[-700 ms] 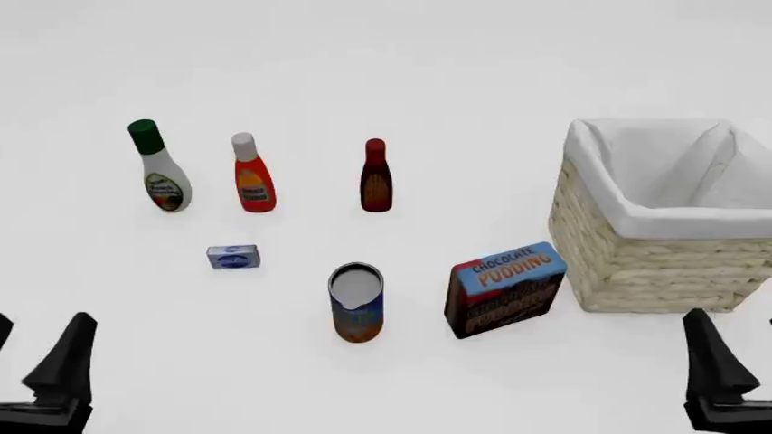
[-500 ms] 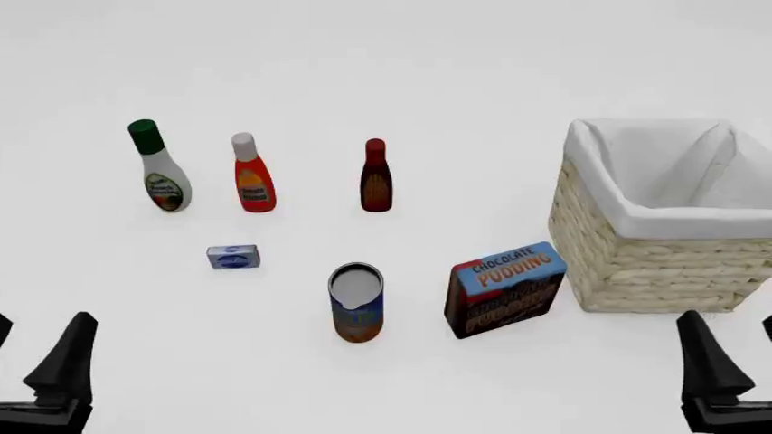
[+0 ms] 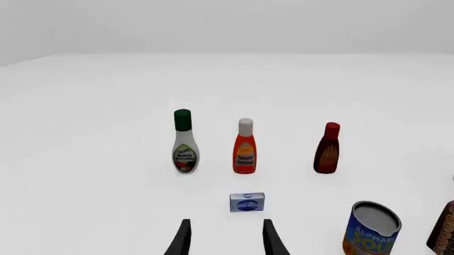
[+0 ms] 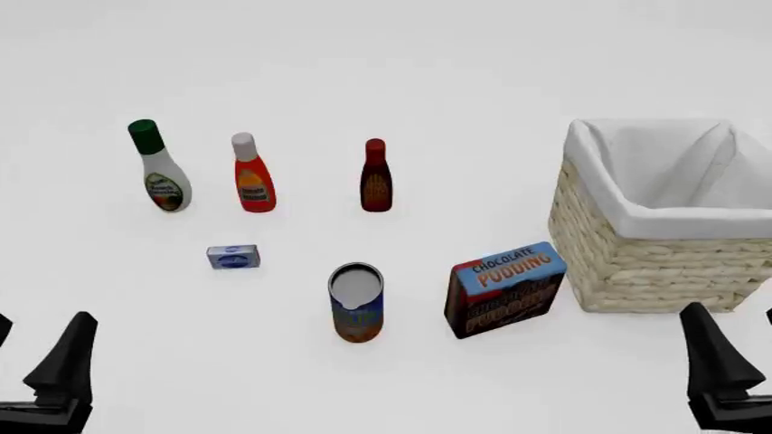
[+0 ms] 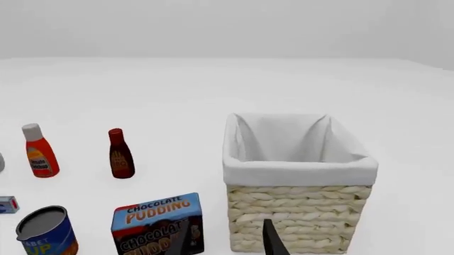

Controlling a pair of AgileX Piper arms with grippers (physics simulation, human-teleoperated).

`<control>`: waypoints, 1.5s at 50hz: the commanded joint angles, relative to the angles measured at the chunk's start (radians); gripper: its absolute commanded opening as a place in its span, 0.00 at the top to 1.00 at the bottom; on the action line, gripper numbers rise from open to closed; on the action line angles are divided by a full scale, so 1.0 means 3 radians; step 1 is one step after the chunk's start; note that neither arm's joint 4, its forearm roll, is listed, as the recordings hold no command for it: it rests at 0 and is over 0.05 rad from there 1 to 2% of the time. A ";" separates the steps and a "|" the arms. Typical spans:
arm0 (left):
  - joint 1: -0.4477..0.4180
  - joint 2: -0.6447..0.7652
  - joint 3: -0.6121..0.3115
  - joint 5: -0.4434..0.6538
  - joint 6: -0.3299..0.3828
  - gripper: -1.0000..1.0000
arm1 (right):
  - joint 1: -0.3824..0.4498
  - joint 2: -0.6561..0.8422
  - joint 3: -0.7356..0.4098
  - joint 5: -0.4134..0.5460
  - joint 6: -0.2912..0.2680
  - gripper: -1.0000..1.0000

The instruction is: Pick the bbq sauce and place it in the basket.

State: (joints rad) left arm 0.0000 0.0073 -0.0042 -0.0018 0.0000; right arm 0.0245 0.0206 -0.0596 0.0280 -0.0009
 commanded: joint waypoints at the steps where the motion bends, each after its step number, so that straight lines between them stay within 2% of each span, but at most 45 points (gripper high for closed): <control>1: 0.0000 0.0000 0.0000 0.0000 0.0000 0.00 | 0.0101 0.0133 -0.0334 0.0140 -0.0032 0.00; 16: 0.0000 0.0000 0.0000 0.0000 0.0000 0.00 | 0.0385 0.0746 -0.0881 0.0197 -0.0142 0.00; 18: 0.0000 0.0000 0.0000 0.0000 0.0000 0.00 | 0.0387 0.0924 -0.0951 0.0204 -0.0085 0.00; 19: 0.0000 0.0000 0.0000 0.0000 0.0000 0.00 | 0.0478 0.0971 -0.0997 0.0221 -0.0086 0.00; 21: 0.0000 0.0000 0.0000 0.0000 0.0000 0.00 | 0.0499 0.0968 -0.1051 0.0231 -0.0199 0.00; 23: 0.0000 0.0000 0.0000 0.0000 0.0000 0.00 | 0.0520 0.1089 -0.1142 0.0242 -0.0129 0.00; 25: 0.0000 0.0000 0.0000 0.0000 0.0000 0.00 | 0.0576 0.1204 -0.1232 0.0233 -0.0145 0.00; 27: 0.0000 0.0000 0.0000 0.0000 0.0000 0.00 | 0.0671 0.1286 -0.1315 0.0210 -0.0262 0.00; 31: 0.0000 0.0000 0.0000 0.0000 0.0000 0.00 | 0.0749 0.1457 -0.1467 0.0239 -0.0253 0.00; 36: 0.0000 0.0000 0.0000 0.0000 0.0000 0.00 | 0.0863 0.1717 -0.1679 0.0258 -0.0328 0.00; 40: 0.0000 0.0000 0.0000 0.0000 0.0000 0.00 | 0.0941 0.1900 -0.1771 0.0257 -0.0480 0.00; 47: 0.0000 0.0000 0.0000 0.0000 0.0000 0.00 | 0.1051 0.2190 -0.1949 0.0255 -0.0582 0.00; 48: 0.0000 0.0000 0.0000 0.0000 0.0000 0.00 | 0.1051 0.2191 -0.1950 0.0255 -0.0582 0.00; 49: 0.0000 0.0000 0.0000 0.0000 0.0000 0.00 | 0.1062 0.2326 -0.2074 0.0309 -0.0503 0.00; 52: 0.0000 0.0000 0.0000 0.0000 0.0000 0.00 | 0.1090 0.2390 -0.2163 0.0326 -0.0553 0.00; 54: 0.0000 0.0000 0.0000 0.0000 0.0000 0.00 | 0.1146 0.2528 -0.2308 0.0434 -0.0429 0.00; 63: 0.0000 0.0000 0.0000 0.0000 0.0000 0.00 | 0.1316 0.2860 -0.2631 0.0533 -0.0441 0.00; 66: 0.0000 0.0000 0.0000 0.0000 0.0000 0.00 | 0.1362 0.2990 -0.2724 0.0569 -0.0374 0.00; 67: 0.0000 0.0000 0.0000 0.0000 0.0000 0.00 | 0.1382 0.3066 -0.2809 0.0607 -0.0280 0.00; 75: 0.0000 0.0000 0.0000 0.0000 0.0000 0.00 | 0.1408 0.3409 -0.3109 0.0607 -0.0331 0.00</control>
State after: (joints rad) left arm 0.0000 0.0075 -0.0043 -0.0019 0.0000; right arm 0.4186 0.9158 -0.8805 0.1933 -0.1067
